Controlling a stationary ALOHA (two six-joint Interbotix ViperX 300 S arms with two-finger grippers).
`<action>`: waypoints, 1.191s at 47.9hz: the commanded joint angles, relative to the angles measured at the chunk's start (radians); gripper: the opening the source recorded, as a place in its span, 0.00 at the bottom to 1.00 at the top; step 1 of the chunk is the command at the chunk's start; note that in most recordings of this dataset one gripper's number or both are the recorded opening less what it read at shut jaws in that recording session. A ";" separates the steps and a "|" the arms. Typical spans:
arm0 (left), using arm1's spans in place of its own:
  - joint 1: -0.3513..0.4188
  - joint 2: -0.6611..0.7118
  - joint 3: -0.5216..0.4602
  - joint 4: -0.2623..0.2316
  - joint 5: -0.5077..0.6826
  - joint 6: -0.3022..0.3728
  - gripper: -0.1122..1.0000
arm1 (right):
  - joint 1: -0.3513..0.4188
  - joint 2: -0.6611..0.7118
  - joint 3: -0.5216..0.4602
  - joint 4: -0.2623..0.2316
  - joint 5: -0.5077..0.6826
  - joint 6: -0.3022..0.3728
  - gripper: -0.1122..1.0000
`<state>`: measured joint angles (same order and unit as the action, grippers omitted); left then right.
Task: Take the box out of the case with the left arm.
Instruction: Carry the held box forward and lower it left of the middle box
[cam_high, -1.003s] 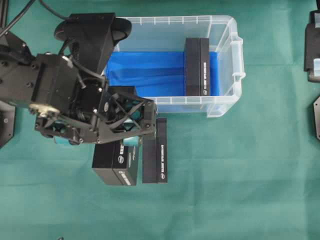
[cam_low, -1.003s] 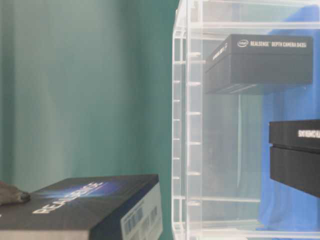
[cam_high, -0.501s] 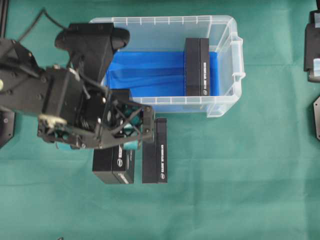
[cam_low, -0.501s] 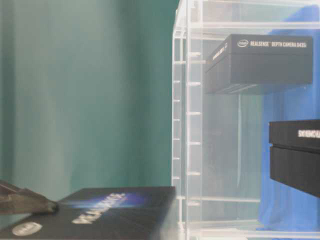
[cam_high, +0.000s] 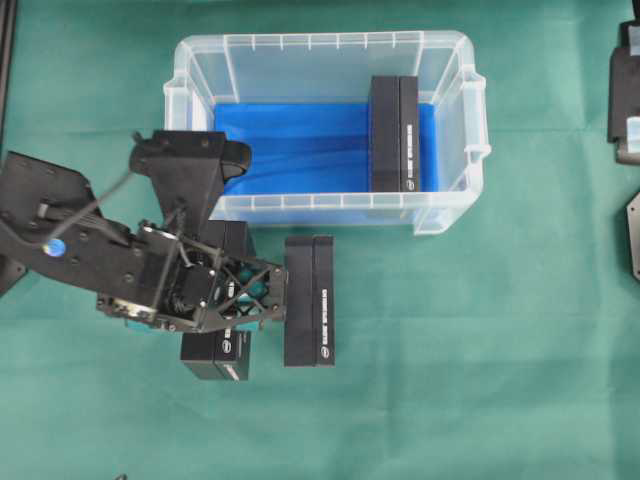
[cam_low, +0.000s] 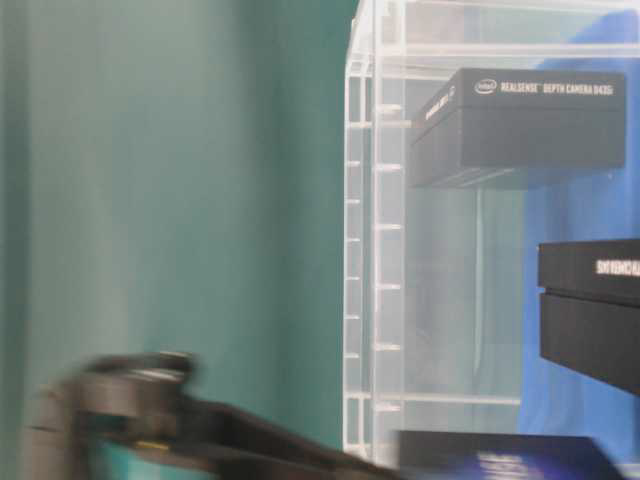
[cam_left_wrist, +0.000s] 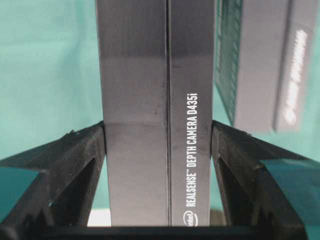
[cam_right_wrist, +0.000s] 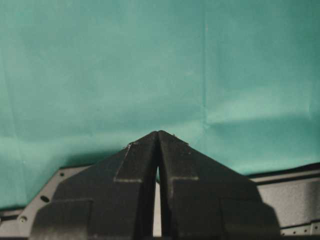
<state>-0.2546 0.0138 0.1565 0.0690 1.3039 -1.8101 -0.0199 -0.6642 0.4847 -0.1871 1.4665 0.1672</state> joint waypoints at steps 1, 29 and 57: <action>-0.002 -0.034 0.049 0.005 -0.080 -0.003 0.65 | 0.000 0.000 -0.009 -0.005 -0.003 0.003 0.11; 0.014 -0.017 0.186 -0.021 -0.267 0.003 0.65 | -0.002 0.000 -0.009 -0.003 -0.005 0.003 0.11; 0.014 -0.015 0.193 -0.032 -0.296 0.009 0.97 | -0.002 0.000 -0.009 -0.005 -0.005 0.003 0.11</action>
<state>-0.2393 0.0138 0.3651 0.0368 1.0186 -1.7978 -0.0199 -0.6642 0.4847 -0.1887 1.4665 0.1687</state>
